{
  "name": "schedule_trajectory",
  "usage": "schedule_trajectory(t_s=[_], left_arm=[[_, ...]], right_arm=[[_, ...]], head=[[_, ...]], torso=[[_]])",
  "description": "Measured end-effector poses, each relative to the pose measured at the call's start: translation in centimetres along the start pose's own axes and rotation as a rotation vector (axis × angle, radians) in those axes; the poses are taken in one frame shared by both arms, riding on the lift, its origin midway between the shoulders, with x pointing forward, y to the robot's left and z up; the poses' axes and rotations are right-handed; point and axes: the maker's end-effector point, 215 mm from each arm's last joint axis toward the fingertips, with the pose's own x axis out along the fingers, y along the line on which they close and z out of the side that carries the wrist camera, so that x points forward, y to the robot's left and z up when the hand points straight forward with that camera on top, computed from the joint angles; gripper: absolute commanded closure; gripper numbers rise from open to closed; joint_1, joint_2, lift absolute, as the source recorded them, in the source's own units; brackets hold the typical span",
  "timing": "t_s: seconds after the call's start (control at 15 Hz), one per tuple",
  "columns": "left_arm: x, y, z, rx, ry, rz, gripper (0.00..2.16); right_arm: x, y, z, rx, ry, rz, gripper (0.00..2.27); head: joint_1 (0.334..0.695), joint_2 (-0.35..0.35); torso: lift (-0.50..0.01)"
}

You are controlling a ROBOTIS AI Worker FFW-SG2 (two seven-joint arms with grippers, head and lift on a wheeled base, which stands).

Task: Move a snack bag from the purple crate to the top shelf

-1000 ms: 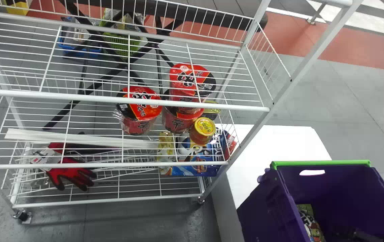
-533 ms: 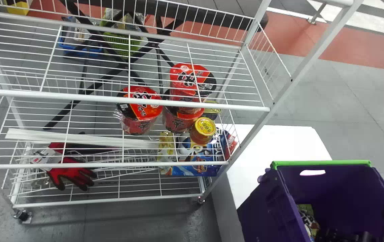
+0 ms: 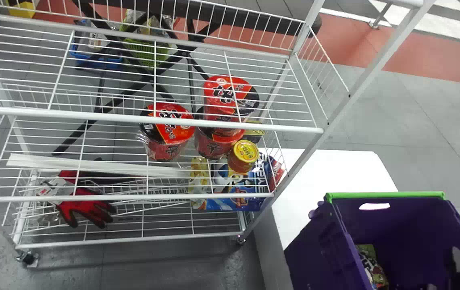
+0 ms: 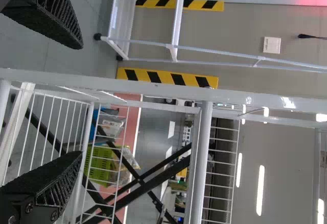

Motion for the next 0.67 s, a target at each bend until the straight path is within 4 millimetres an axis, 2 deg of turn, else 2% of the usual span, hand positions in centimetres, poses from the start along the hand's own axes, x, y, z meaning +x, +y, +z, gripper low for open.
schedule_trajectory(t_s=[0.2, 0.33, 0.47, 0.67], left_arm=[[0.4, 0.0, 0.2, -0.001, -0.005, 0.000, 0.07], [0.6, 0.2, 0.4, -0.001, -0.007, -0.003, 0.07], [0.8, 0.1, 0.6, -0.001, -0.011, -0.008, 0.07], [1.5, -0.4, 1.1, -0.004, -0.023, -0.022, 0.07]], right_arm=[[0.5, -0.3, 5.3, -0.133, -0.146, -0.055, 0.10], [0.7, 0.8, 7.9, -0.225, -0.194, -0.063, 0.10], [1.2, 1.1, 8.8, -0.302, -0.201, -0.086, 0.10], [2.1, 0.5, 7.8, -0.345, -0.162, -0.109, 0.10]], head=[[0.695, -0.350], [0.695, -0.350], [0.695, -0.350], [0.695, -0.350]], torso=[[-0.452], [-0.452], [-0.452], [-0.452]])
